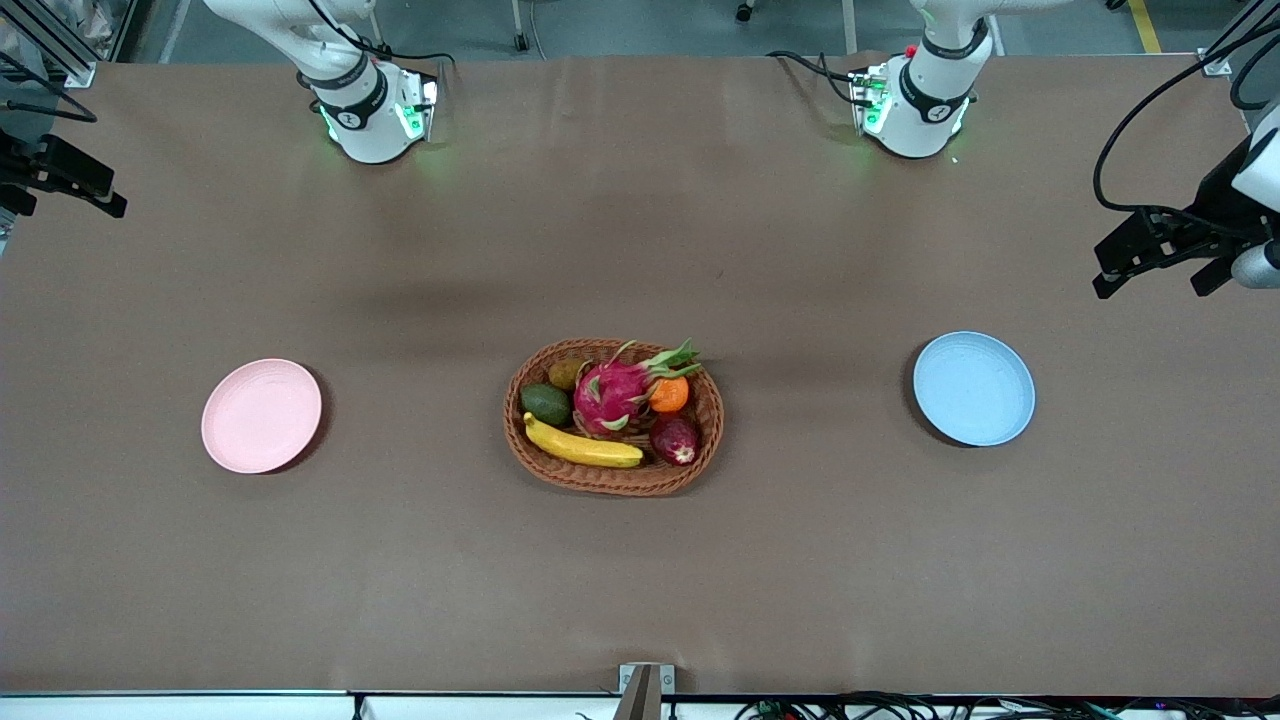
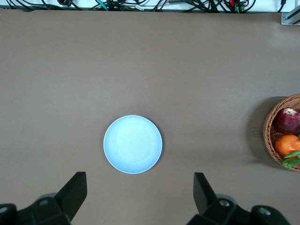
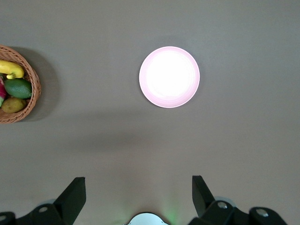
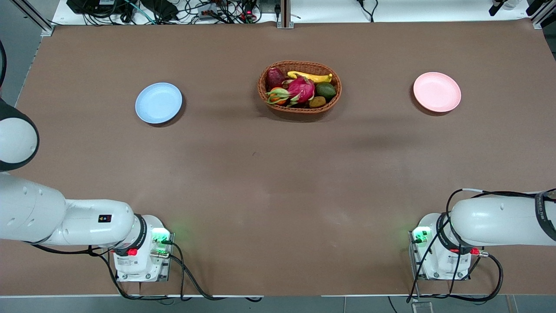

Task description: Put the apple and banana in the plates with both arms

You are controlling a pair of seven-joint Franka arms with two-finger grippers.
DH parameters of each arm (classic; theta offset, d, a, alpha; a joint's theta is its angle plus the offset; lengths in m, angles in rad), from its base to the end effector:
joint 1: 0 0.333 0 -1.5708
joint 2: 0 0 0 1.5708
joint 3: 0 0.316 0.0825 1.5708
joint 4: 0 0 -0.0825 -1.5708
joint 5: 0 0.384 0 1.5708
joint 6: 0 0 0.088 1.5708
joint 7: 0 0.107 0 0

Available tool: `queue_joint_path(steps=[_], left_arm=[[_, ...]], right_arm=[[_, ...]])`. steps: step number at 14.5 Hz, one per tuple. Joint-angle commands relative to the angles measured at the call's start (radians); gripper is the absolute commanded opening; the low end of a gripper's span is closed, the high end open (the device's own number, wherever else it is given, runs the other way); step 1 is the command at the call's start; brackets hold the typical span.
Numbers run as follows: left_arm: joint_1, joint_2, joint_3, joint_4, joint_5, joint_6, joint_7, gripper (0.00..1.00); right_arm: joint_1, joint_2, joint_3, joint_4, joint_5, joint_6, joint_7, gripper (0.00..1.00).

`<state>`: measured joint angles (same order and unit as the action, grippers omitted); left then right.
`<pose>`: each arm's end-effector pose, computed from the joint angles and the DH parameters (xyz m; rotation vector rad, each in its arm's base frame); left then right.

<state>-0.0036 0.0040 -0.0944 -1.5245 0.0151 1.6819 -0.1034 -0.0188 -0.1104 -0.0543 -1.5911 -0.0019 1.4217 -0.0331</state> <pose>0.5647 -0.0539 0.6551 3.1315 0.0077 0.2418 0.5023 -0.0388 0.6608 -3.1324 0.0622 0.0922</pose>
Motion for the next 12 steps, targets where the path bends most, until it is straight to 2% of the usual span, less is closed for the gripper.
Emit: queue_joint_path(steps=[1,6,12], left_arm=[[-0.001,0.011,-0.001,0.029,-0.011,-0.024,0.001,1.00],[-0.010,0.022,-0.007,0.021,-0.009,-0.025,-0.001,1.00],[-0.010,0.135,-0.010,0.015,-0.007,-0.027,0.021,1.00]], right_arm=[[-0.009,-0.032,0.008,-0.030,-0.016,-0.001,-0.013,1.00],[-0.012,-0.031,0.004,-0.030,-0.004,-0.001,-0.047,1.00],[-0.009,-0.031,0.005,-0.030,0.003,0.002,-0.045,1.00]])
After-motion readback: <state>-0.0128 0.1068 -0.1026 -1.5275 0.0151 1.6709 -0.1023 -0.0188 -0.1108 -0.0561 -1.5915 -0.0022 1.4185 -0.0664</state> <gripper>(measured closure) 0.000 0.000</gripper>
